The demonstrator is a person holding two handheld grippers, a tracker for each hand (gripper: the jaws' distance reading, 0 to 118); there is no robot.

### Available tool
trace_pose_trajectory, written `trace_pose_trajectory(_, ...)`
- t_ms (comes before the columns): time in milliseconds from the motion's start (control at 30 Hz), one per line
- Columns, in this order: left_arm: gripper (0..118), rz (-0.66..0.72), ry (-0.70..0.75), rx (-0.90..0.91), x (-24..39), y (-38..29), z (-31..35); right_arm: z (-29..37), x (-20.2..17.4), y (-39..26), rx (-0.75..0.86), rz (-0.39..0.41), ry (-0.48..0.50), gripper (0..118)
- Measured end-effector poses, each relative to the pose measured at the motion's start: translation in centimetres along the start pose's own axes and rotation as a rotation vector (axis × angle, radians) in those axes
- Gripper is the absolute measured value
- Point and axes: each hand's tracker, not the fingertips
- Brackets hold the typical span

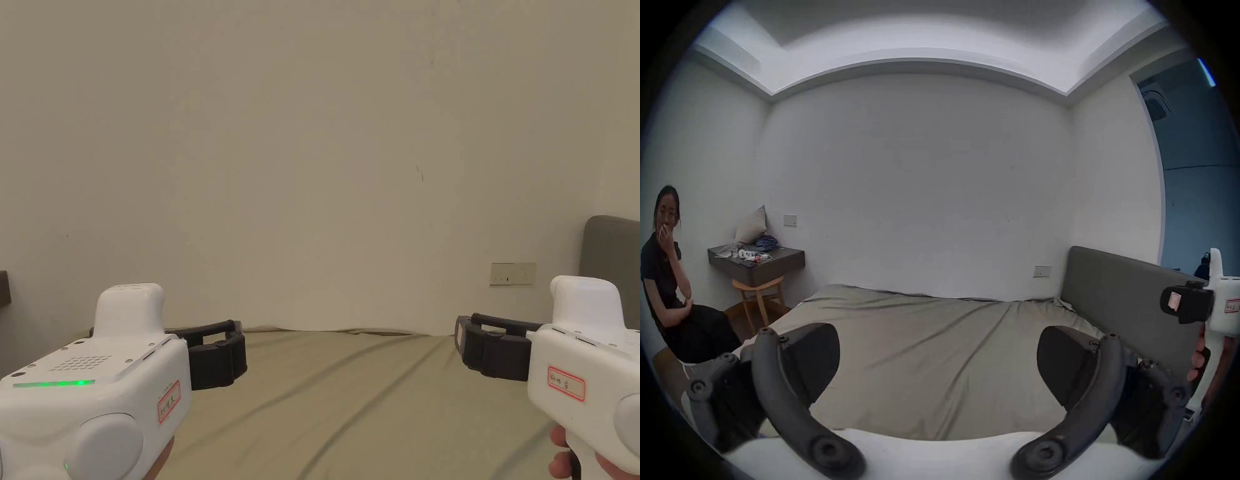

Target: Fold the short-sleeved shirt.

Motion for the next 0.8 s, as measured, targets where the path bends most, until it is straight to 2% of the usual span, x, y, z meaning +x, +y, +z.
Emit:
trace_pose_trajectory(100,118,-0.013,0.023,-0.002,-0.2,0.1,-0.4,0.9,-0.4,0.0,-0.002,-0.001,-0.018,118)
trace_pose_trajectory(200,118,-0.036,0.031,-0.005,-0.1,0.2,-0.2,1.2,-0.9,0.0,0.009,0.047,-0.046,118)
trace_pose_trajectory(400,118,-0.046,0.023,-0.005,0.1,0.3,0.2,0.8,-1.6,-0.1,0.001,0.084,-0.073,118)
trace_pose_trajectory(567,118,-0.056,0.028,-0.014,0.1,0.3,0.3,0.5,-1.7,-0.2,-0.013,0.074,-0.070,118)
trace_pose_trajectory(667,118,-0.051,0.023,-0.014,0.0,0.3,0.3,0.3,-2.5,-0.7,0.020,0.120,-0.134,118)
trace_pose_trajectory(733,118,-0.049,0.021,-0.017,0.0,0.2,0.3,0.3,-2.5,-0.5,-0.008,0.117,-0.114,118)
trace_pose_trajectory(800,118,-0.049,0.021,-0.024,0.0,0.1,0.1,0.3,-2.1,-0.2,-0.072,0.060,-0.032,118)
